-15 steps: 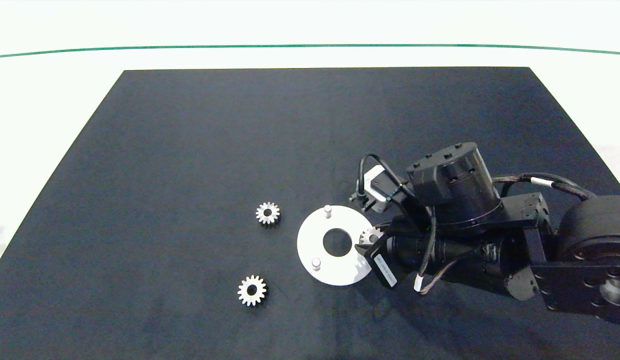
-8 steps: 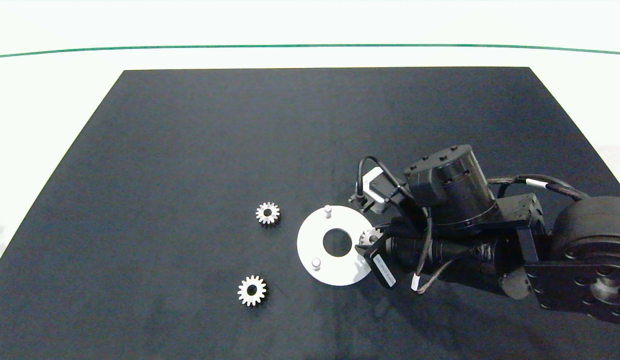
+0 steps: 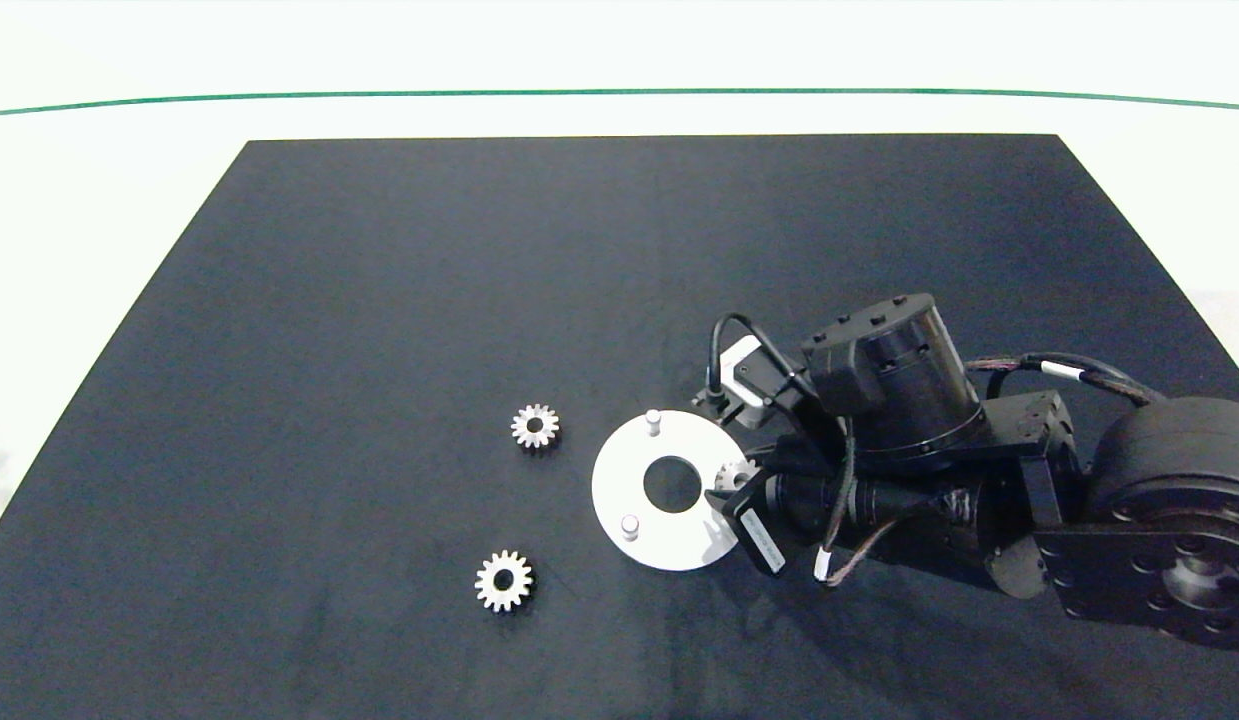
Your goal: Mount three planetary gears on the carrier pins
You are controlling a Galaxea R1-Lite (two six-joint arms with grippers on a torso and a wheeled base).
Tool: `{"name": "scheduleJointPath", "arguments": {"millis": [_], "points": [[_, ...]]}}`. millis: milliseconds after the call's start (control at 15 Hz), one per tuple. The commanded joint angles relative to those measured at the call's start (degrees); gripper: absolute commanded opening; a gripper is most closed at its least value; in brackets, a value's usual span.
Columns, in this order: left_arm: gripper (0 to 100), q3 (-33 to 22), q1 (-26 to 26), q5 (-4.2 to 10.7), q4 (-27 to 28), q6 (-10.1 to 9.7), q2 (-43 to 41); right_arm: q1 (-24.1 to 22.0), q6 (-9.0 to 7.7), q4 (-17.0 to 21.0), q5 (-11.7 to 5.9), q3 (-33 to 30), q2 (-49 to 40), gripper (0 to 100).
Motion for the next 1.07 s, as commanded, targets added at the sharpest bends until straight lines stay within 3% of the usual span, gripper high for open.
{"name": "scheduleJointPath", "arguments": {"millis": [67, 400, 600, 800, 867, 933, 1000, 1067], "points": [[100, 0.0, 0.0, 0.0, 0.0, -0.02, 0.2, 0.0, -0.11, 0.1, -0.16, 0.0, 0.1, 100], [100, -0.2, 0.0, 0.17, -0.9, -0.02, 0.3, 0.4, -0.11, 0.8, -0.25, 0.9, -3.9, 100], [100, 0.6, -0.1, 0.17, -0.8, -0.02, 0.3, 0.0, -0.2, 4.6, -0.78, 8.2, -21.6, 100], [100, 1.7, 0.2, 0.35, -0.8, 0.07, 0.3, -2.8, -0.46, 8.3, -5.17, 17.9, -40.7, 100], [100, 2.7, 0.2, 0.44, -0.9, 0.42, 0.2, -3.6, -0.37, 10.5, -5.26, 20.4, -47.8, 100], [100, 4.3, 0.2, 0.52, -1.0, 2.0, 0.5, -5.7, -0.37, 12.9, -5.35, 21.7, -54.1, 100], [100, 6.8, 0.1, 0.52, -1.5, 4.9, 0.5, -8.6, -0.37, 16.4, -5.26, 21.9, -60.0, 100], [100, 9.8, 0.2, 0.44, -3.4, 9.12, 0.7, -11.3, -0.37, 20.6, -5.26, 21.6, -65.8, 100]]}}
